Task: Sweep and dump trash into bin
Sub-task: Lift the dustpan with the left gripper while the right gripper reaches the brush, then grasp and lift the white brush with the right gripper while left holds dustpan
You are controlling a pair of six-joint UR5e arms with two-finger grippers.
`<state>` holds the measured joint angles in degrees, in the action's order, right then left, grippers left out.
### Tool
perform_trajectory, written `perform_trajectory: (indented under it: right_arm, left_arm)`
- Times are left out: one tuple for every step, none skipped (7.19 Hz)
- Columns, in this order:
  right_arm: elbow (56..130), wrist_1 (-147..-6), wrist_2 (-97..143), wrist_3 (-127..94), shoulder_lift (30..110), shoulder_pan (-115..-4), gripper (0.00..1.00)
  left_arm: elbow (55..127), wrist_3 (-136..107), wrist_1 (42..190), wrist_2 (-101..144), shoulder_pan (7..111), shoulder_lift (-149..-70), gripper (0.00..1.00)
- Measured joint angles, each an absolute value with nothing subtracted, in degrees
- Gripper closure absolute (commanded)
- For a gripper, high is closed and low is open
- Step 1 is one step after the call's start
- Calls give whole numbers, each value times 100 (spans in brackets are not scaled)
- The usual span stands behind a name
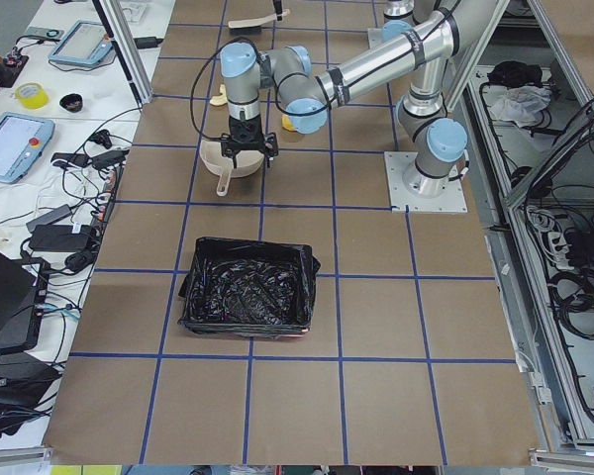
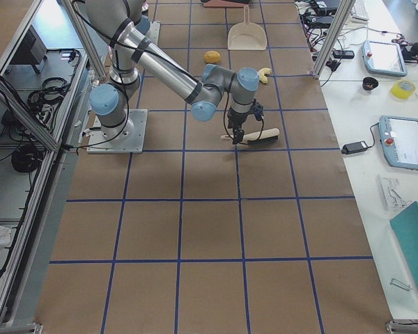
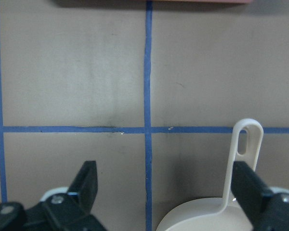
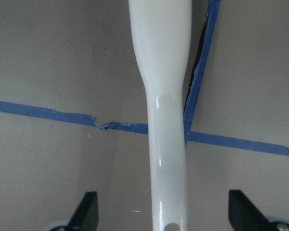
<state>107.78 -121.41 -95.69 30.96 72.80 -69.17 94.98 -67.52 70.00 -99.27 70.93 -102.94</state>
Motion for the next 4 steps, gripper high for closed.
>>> perform_trajectory:
  right_arm:
    - [10786,-12149,-9574,3092,7228,-6917,21]
    - [10797,-12140,-9585,3095,7184,-6917,33]
    - [10805,-12123,-9636,3093,7164,-6917,33]
    - [10808,-12111,-9704,3084,7161,-6917,45]
  left_arm:
    - [9302,-6318,6951,-9828,7144,-10489,0]
    - [9003,-6109,6879,-9782,7163,-10787,0]
    - [8668,-6089,6823,-9746,7168,-11150,0]
    - [8412,-6227,6773,-9711,7181,-11466,0]
